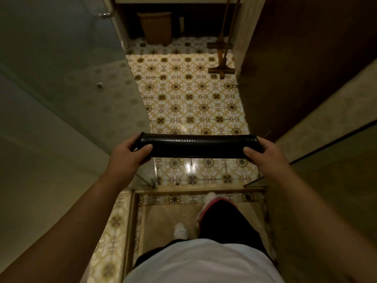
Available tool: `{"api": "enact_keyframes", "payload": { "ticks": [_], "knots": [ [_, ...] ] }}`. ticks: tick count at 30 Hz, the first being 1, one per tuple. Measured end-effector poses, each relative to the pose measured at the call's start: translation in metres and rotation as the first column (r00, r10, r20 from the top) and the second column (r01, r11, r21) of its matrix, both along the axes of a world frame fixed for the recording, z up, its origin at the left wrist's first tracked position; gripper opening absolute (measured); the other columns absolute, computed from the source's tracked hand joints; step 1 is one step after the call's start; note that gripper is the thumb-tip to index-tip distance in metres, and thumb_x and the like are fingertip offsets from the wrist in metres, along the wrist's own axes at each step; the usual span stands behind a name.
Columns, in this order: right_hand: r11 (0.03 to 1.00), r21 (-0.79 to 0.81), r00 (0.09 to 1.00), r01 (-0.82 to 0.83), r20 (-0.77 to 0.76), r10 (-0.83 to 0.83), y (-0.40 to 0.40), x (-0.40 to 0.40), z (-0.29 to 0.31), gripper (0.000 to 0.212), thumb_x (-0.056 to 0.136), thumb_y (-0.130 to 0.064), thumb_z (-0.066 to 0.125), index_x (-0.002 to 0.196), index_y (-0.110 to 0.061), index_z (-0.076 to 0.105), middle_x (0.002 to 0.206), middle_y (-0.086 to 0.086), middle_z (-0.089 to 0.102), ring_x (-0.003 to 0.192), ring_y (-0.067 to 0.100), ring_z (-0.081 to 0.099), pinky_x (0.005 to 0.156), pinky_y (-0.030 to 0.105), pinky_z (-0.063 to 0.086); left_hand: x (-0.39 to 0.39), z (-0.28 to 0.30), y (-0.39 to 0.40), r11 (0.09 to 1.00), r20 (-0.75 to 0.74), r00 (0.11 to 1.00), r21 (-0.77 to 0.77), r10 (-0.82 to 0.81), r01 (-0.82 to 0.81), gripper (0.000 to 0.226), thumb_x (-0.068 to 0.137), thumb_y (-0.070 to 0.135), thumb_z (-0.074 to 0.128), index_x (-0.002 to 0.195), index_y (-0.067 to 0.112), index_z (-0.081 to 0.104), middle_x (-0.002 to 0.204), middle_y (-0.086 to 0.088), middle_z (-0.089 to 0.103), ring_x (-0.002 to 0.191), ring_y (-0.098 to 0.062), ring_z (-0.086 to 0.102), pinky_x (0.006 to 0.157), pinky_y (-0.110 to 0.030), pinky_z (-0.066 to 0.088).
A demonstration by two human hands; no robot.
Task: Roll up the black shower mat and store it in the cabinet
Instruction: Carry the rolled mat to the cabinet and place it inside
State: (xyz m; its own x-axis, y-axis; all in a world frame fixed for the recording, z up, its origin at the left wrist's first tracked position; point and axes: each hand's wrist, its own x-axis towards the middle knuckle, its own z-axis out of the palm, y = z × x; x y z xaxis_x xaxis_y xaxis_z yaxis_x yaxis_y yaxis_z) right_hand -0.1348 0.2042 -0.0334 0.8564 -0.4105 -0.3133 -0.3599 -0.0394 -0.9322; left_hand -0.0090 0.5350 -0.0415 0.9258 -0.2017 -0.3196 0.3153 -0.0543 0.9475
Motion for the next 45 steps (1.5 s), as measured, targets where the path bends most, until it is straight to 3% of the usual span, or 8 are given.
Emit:
{"api": "enact_keyframes", "payload": {
  "ticks": [3, 7, 14, 21, 27, 33, 39, 45],
  "knots": [
    [1.000, 0.018, 1.000, -0.003, -0.024, 0.004, -0.020, 0.034, -0.002, 0.026, 0.087, -0.011, 0.067, 0.102, -0.032, 0.068, 0.105, 0.002, 0.070, 0.103, 0.023, 0.066, 0.094, 0.044, 0.053, 0.032, -0.004, -0.018, 1.000, -0.018, 1.000, 0.019, 0.003, -0.003, 0.035, 0.087, 0.005, 0.064, 0.120, 0.018, 0.063, 0.118, -0.007, 0.064, 0.107, -0.025, 0.063, 0.085, -0.038, 0.054],
    [1.000, 0.022, 0.999, -0.008, -0.039, 0.008, -0.052, 0.089, -0.012, 0.028, 0.087, -0.011, 0.067, 0.103, -0.033, 0.067, 0.107, 0.004, 0.070, 0.102, 0.025, 0.066, 0.095, 0.051, 0.052, 0.083, -0.011, -0.051, 0.998, -0.017, 0.999, 0.052, 0.041, -0.040, 0.049, 0.087, 0.004, 0.064, 0.134, 0.008, 0.053, 0.124, -0.010, 0.061, 0.108, -0.024, 0.063, 0.087, -0.039, 0.055],
    [0.997, 0.023, 0.995, -0.072, -0.067, 0.073, -0.125, 0.206, -0.026, 0.028, 0.086, -0.015, 0.069, 0.106, -0.034, 0.067, 0.107, 0.001, 0.071, 0.103, 0.020, 0.067, 0.096, 0.049, 0.051, 0.185, -0.014, -0.120, 0.993, -0.046, 0.996, 0.091, 0.076, -0.071, 0.048, 0.087, 0.002, 0.062, 0.134, 0.008, 0.052, 0.122, -0.007, 0.061, 0.106, -0.022, 0.063, 0.087, -0.039, 0.055],
    [0.994, 0.033, 0.991, -0.106, -0.073, 0.109, -0.181, 0.303, 0.010, 0.034, 0.086, -0.009, 0.068, 0.117, -0.022, 0.064, 0.109, 0.002, 0.069, 0.103, 0.018, 0.065, 0.093, 0.038, 0.052, 0.267, 0.013, -0.171, 0.991, -0.063, 0.992, 0.085, 0.108, -0.102, 0.046, 0.087, 0.002, 0.063, 0.132, 0.007, 0.054, 0.123, -0.011, 0.062, 0.104, -0.022, 0.064, 0.080, -0.031, 0.057],
    [0.990, 0.003, 0.986, -0.140, -0.089, 0.140, -0.208, 0.384, 0.021, 0.029, 0.085, -0.010, 0.070, 0.101, -0.034, 0.066, 0.103, 0.000, 0.070, 0.097, 0.020, 0.066, 0.092, 0.053, 0.053, 0.335, 0.015, -0.194, 0.987, -0.086, 0.984, 0.054, 0.154, -0.150, 0.043, 0.087, 0.002, 0.063, 0.128, 0.011, 0.057, 0.121, -0.009, 0.063, 0.103, -0.022, 0.064, 0.085, -0.037, 0.055],
    [0.984, -0.015, 0.982, -0.177, -0.068, 0.176, -0.210, 0.493, -0.006, 0.029, 0.086, -0.011, 0.069, 0.107, -0.031, 0.066, 0.107, 0.001, 0.070, 0.102, 0.021, 0.066, 0.091, 0.041, 0.054, 0.435, -0.017, -0.195, 0.981, -0.080, 0.978, 0.038, 0.191, -0.189, 0.045, 0.088, 0.002, 0.062, 0.132, 0.011, 0.055, 0.120, -0.006, 0.063, 0.107, -0.024, 0.063, 0.088, -0.039, 0.054],
    [0.984, -0.024, 0.981, -0.177, -0.078, 0.175, -0.198, 0.612, -0.027, 0.026, 0.088, -0.011, 0.066, 0.107, -0.029, 0.064, 0.105, -0.004, 0.068, 0.097, 0.013, 0.065, 0.081, 0.030, 0.052, 0.552, -0.034, -0.188, 0.976, -0.085, 0.973, 0.051, 0.214, -0.210, 0.050, 0.088, 0.005, 0.064, 0.136, 0.009, 0.051, 0.128, -0.008, 0.058, 0.111, -0.025, 0.061, 0.086, -0.036, 0.055],
    [0.973, -0.020, 0.970, -0.230, -0.091, 0.227, -0.207, 0.716, -0.016, 0.025, 0.090, -0.008, 0.063, 0.109, -0.025, 0.063, 0.098, -0.009, 0.067, 0.091, 0.009, 0.064, 0.077, 0.025, 0.053, 0.630, -0.024, -0.199, 0.969, -0.057, 0.969, 0.070, 0.242, -0.238, 0.034, 0.089, 0.003, 0.061, 0.121, 0.017, 0.060, 0.111, -0.002, 0.064, 0.097, -0.016, 0.064, 0.076, -0.029, 0.055]
  ]
}}
